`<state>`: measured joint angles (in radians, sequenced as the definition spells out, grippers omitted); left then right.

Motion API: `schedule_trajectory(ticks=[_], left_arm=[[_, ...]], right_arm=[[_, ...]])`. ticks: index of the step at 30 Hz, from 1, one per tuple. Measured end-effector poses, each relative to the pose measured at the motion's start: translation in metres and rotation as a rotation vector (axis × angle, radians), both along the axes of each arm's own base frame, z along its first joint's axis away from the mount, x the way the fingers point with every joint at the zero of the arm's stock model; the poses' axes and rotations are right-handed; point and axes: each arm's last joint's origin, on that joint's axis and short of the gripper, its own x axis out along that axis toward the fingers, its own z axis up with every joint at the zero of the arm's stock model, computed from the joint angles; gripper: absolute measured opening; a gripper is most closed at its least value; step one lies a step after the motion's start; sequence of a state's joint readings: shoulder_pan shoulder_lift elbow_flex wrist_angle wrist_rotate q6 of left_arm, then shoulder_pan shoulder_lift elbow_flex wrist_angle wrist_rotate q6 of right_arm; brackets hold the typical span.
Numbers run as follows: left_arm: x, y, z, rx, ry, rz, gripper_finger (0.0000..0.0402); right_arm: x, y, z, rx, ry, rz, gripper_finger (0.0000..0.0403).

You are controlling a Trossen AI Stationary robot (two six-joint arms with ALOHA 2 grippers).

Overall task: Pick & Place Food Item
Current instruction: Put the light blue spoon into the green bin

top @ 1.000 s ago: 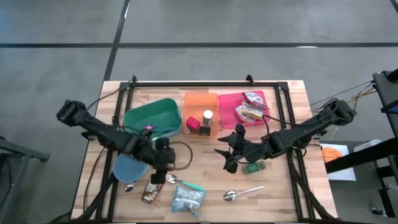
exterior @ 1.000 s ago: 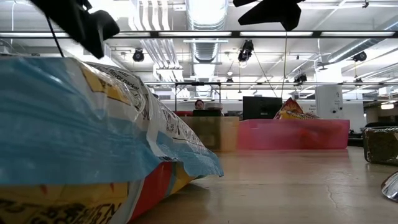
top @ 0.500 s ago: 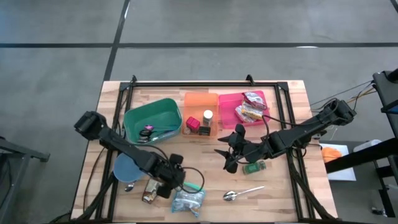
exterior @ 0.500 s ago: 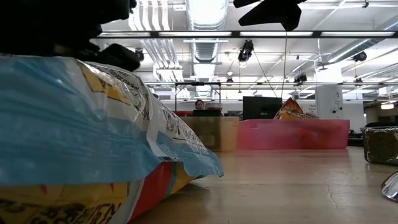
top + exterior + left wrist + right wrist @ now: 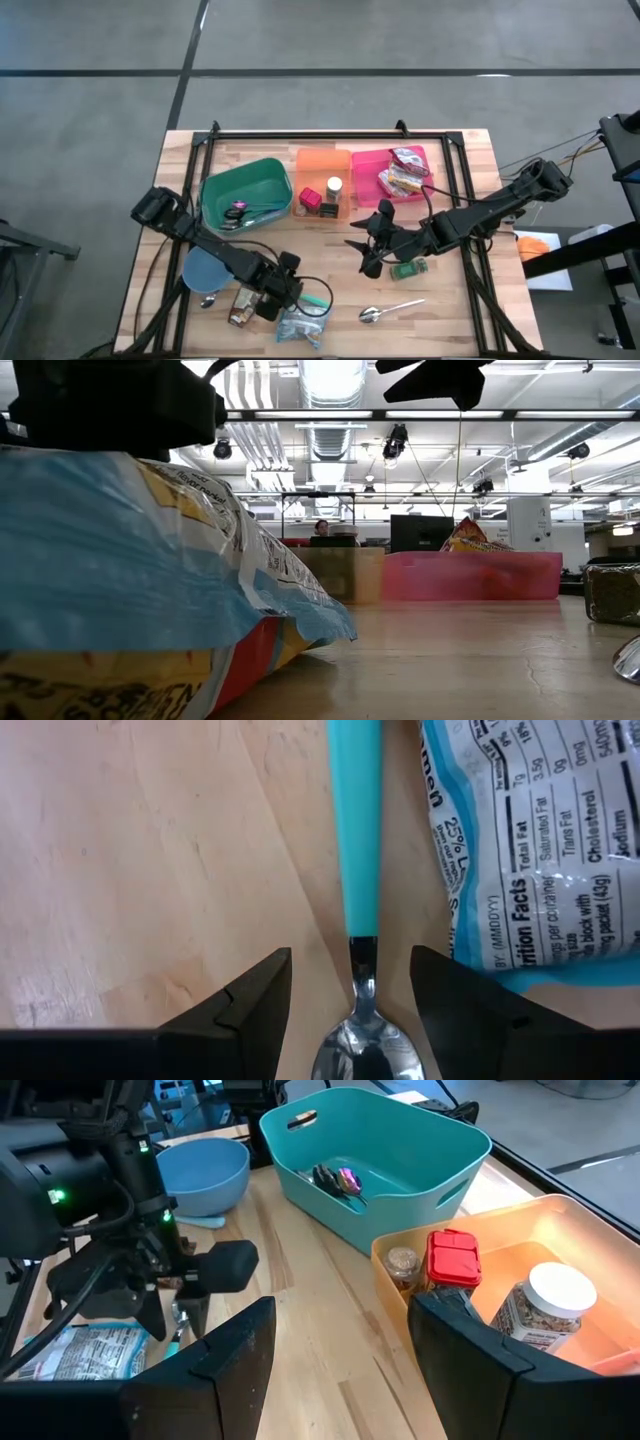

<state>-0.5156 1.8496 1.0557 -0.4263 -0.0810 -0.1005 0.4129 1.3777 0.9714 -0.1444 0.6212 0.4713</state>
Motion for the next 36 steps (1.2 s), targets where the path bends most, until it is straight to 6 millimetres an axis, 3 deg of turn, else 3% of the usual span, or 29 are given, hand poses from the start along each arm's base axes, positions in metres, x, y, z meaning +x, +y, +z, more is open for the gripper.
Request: schedule_trajectory(ticks=[6,19,23,36], left_arm=[[0.0,0.0,0.0,-0.001,0.002,-0.004,0.0191],[-0.005,0.002,-0.008,-0.009,-0.004,-0.026,0.0071],[-0.006,0.003,-0.009,-0.002,0.004,-0.025,0.0016],[-0.01,0.008,-0.002,0.041,0.004,0.045,0.0002]], right_arm=[[0.0,0.0,0.0,0.0,0.001,0.0,0.0225],[0.0,0.0,0.0,0.0,0.001,0.0,0.0225],[0.0,0.0,0.0,0.0,0.001,0.0,0.0225],[0.0,0.0,0.0,-0.001,0.001,0.001,0.0225]])
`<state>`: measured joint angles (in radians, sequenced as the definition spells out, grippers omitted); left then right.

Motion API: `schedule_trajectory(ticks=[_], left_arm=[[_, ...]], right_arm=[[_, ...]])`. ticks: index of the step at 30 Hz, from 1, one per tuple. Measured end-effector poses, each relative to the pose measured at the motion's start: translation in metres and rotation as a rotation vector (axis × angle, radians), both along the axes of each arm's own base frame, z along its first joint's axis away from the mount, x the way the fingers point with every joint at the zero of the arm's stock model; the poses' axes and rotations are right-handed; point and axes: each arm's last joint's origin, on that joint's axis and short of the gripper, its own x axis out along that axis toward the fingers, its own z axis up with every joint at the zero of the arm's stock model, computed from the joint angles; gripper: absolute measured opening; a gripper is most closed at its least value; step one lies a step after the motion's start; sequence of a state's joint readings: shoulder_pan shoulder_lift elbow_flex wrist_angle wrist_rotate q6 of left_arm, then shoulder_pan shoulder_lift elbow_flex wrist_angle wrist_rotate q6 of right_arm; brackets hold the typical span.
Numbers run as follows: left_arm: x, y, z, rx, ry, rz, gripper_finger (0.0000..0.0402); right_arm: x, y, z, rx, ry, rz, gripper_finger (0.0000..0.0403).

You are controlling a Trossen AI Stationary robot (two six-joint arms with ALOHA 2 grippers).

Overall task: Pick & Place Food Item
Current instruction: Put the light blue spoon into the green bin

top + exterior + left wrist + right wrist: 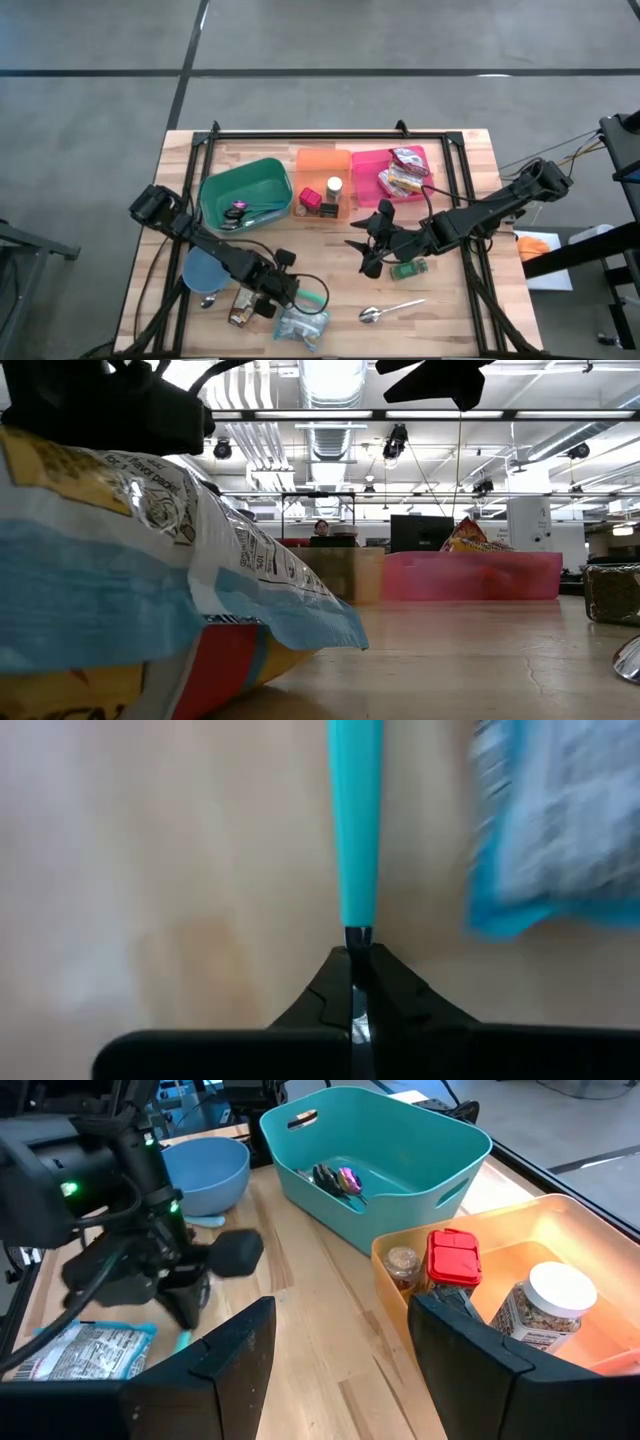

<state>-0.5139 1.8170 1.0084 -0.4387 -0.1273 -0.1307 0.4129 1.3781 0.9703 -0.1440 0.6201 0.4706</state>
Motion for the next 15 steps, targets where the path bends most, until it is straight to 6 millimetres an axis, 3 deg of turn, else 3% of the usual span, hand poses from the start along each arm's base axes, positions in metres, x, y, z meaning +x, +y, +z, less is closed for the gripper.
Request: schedule_trajectory(ticks=[15], left_arm=[[-0.027,0.026,0.067,0.11,-0.108,0.206,0.0]], right_arm=[[0.0,0.001,0.0,0.0,0.001,0.005,0.0225]])
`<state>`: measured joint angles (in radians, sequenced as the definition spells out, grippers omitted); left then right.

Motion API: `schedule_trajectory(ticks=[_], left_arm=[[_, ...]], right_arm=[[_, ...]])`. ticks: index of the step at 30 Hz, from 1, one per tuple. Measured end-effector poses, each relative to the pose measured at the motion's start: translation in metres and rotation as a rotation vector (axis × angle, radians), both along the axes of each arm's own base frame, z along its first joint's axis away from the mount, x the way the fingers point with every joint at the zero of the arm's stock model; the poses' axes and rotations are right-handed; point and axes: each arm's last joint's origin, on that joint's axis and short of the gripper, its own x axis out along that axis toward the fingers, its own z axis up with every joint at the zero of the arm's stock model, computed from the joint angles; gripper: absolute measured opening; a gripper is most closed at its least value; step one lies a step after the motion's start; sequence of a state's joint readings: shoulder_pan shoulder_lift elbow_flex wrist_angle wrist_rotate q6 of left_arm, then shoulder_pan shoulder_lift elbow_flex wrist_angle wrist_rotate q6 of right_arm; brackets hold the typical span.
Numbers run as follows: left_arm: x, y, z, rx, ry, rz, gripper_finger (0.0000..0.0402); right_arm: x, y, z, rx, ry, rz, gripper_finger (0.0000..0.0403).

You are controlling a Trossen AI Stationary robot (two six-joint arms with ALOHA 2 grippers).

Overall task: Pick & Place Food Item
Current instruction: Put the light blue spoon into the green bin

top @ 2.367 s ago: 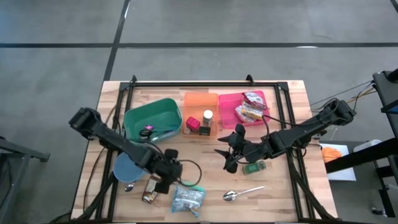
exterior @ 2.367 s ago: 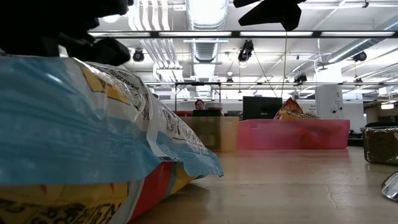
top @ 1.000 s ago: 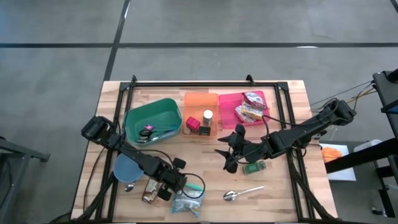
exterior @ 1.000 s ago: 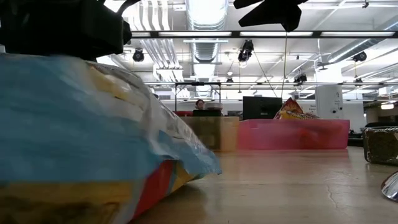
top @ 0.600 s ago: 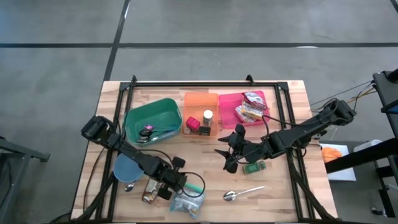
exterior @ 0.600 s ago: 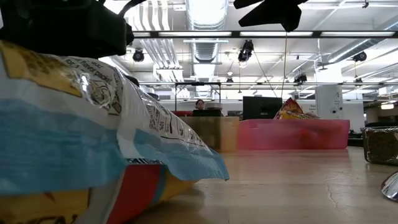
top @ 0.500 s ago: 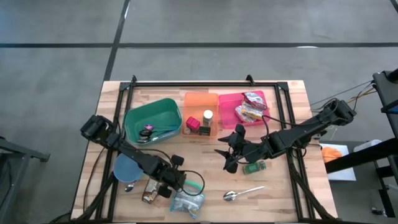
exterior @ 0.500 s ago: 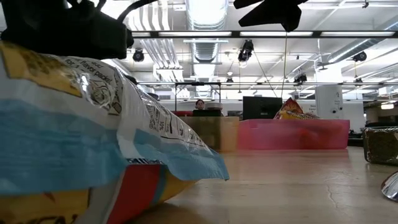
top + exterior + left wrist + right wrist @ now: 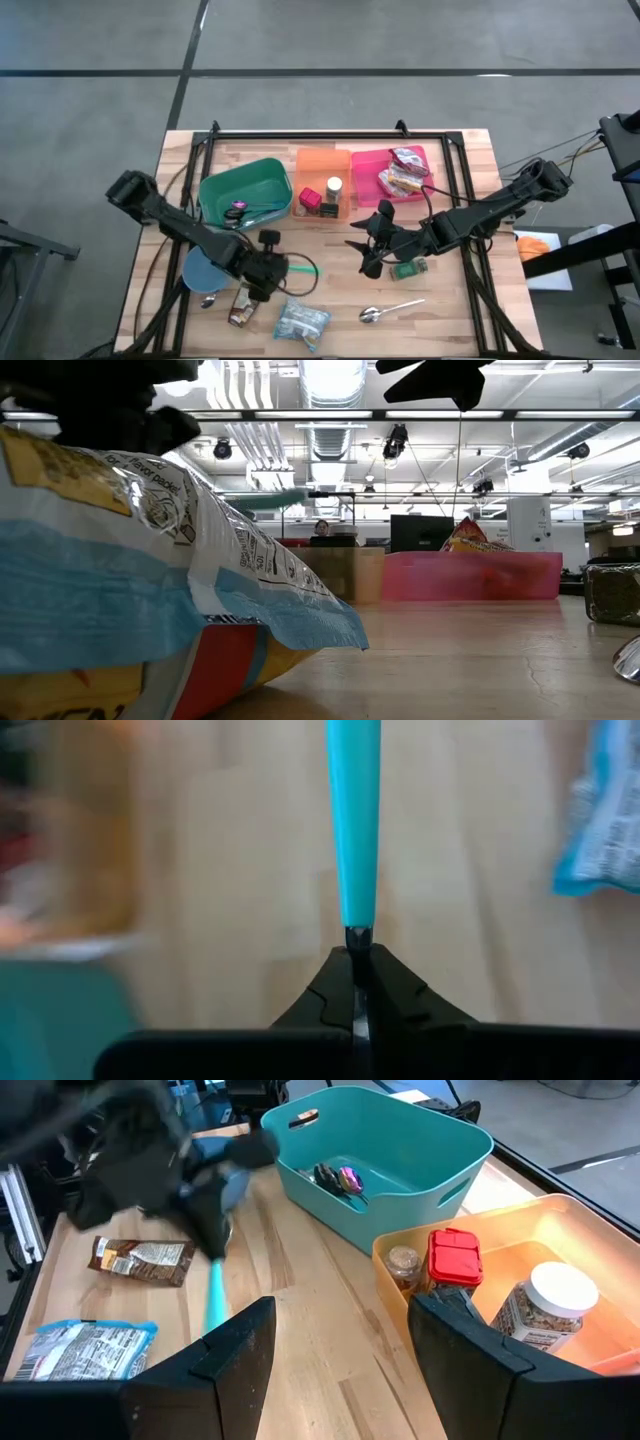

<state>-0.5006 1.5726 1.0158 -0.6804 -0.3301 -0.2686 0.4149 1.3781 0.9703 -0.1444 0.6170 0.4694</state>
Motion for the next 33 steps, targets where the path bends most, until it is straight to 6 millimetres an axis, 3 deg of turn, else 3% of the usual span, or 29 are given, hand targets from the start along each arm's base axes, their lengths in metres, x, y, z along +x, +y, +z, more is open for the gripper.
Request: schedule_trajectory(ticks=[9,16,25,33], left_arm=[[-0.045,0.056,0.063,-0.004,-0.101,0.343,0.0],[-0.072,0.096,0.088,0.0,-0.15,0.521,0.0],[-0.089,0.123,0.084,0.079,-0.01,0.647,0.0],[-0.092,0.145,0.05,0.054,0.067,0.766,0.0]], right_arm=[[0.0,0.0,0.0,-0.005,0.001,0.002,0.0225],[0.0,0.0,0.0,-0.008,0.002,0.004,0.0225],[-0.001,0.0,-0.002,-0.008,0.008,0.002,0.0225],[-0.001,0.0,-0.003,-0.012,0.011,0.003,0.0225]])
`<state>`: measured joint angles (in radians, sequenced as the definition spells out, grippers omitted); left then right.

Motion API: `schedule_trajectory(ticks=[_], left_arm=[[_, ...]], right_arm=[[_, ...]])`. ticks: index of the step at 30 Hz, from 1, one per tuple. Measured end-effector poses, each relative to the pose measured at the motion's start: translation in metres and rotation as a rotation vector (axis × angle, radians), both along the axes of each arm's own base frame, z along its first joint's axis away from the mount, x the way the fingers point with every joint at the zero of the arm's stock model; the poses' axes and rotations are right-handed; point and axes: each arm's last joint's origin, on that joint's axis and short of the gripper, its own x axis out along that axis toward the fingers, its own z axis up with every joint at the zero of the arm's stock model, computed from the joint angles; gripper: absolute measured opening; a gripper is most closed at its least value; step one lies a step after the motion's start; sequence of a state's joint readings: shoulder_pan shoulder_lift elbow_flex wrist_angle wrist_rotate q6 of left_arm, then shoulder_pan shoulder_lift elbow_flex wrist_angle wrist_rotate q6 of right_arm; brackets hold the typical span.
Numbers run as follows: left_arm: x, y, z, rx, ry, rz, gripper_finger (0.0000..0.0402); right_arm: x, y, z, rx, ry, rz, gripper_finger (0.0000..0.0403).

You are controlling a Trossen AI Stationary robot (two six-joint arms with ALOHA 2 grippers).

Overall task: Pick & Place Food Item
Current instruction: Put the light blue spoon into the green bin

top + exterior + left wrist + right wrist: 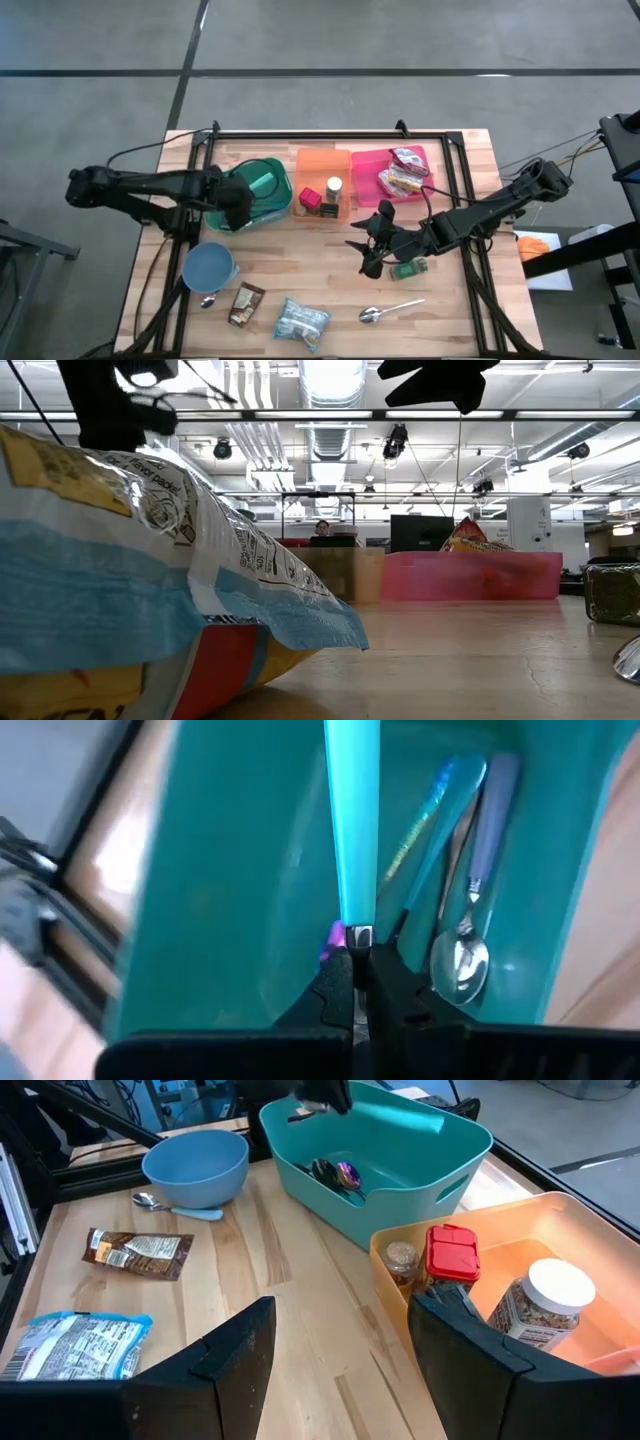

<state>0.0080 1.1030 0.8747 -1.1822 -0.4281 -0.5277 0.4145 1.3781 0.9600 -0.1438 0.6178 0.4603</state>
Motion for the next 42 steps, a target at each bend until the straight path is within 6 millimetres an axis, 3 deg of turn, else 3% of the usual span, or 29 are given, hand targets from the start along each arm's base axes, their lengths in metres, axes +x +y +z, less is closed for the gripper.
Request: schedule_trajectory(ticks=[9,14,28,42], left_arm=[[0.005,0.014,-0.044,-0.156,-0.09,-0.006,0.0],[0.002,0.017,-0.058,-0.174,-0.098,0.009,0.0],[0.002,0.016,-0.076,-0.239,-0.132,-0.038,0.0],[0.016,0.019,-0.104,-0.26,0.027,-0.051,0.0]], right_arm=[[0.0,0.0,0.0,0.0,0.0,0.0,0.0225],[0.0,0.0,0.0,0.0,-0.001,0.0,0.0225],[0.0,0.0,0.0,0.0,-0.001,-0.001,0.0225],[0.0,0.0,0.0,-0.007,-0.001,0.001,0.0225]])
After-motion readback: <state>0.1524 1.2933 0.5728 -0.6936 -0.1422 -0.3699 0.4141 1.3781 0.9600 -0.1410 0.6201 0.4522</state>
